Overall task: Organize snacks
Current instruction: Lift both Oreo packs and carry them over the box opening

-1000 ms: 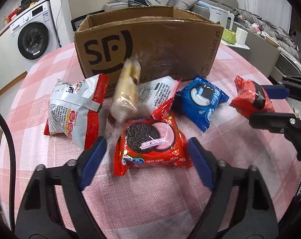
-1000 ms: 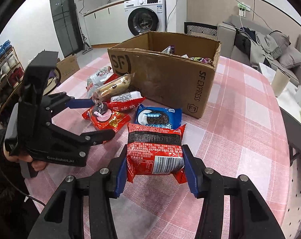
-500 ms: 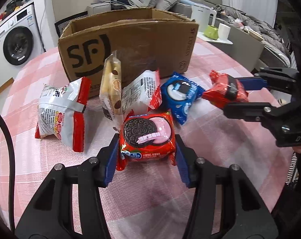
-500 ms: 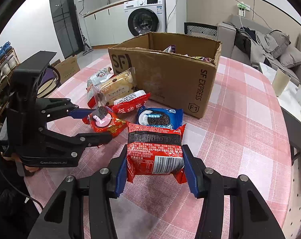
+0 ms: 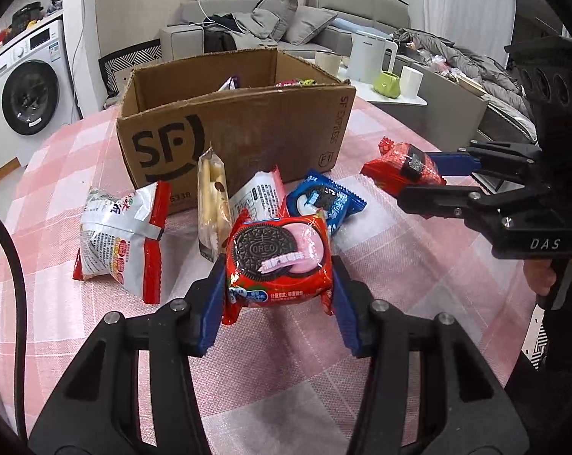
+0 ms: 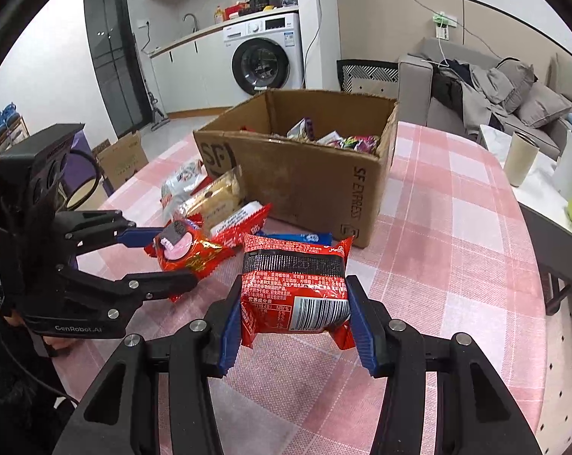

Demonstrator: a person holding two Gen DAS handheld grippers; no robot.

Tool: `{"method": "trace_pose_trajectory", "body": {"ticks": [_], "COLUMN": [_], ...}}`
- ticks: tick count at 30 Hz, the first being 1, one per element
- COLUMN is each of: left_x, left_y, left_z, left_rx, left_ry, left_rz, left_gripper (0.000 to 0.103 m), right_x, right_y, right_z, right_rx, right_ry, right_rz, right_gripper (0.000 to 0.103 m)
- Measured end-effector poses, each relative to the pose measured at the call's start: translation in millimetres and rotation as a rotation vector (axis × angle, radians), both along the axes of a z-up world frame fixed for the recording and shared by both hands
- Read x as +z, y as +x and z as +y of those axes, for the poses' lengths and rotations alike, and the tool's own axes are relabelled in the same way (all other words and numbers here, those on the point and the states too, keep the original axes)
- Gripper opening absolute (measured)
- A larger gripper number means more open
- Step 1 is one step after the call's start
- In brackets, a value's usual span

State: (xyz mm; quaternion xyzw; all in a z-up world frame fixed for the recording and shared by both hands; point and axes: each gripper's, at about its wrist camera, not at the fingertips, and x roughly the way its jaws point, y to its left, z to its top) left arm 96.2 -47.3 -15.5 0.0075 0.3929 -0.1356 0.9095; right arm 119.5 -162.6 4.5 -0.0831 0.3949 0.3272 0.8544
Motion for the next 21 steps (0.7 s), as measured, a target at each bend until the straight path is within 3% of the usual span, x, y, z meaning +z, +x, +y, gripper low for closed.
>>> {"method": "trace_pose_trajectory", "body": {"ticks": [21], "left_x": [34], "left_y": [-25], "left_z": [36], "left_rx": [0.094], "left_ry": [-0.030], "left_rz": [-0.089], "left_gripper": [0.048], "right_x": [14], "right_y": [-2], "right_z": [-8], "right_rx": [-0.046], "right_ry": [0.089], "right_rz": [-0.051], "right_gripper": [0.050]}}
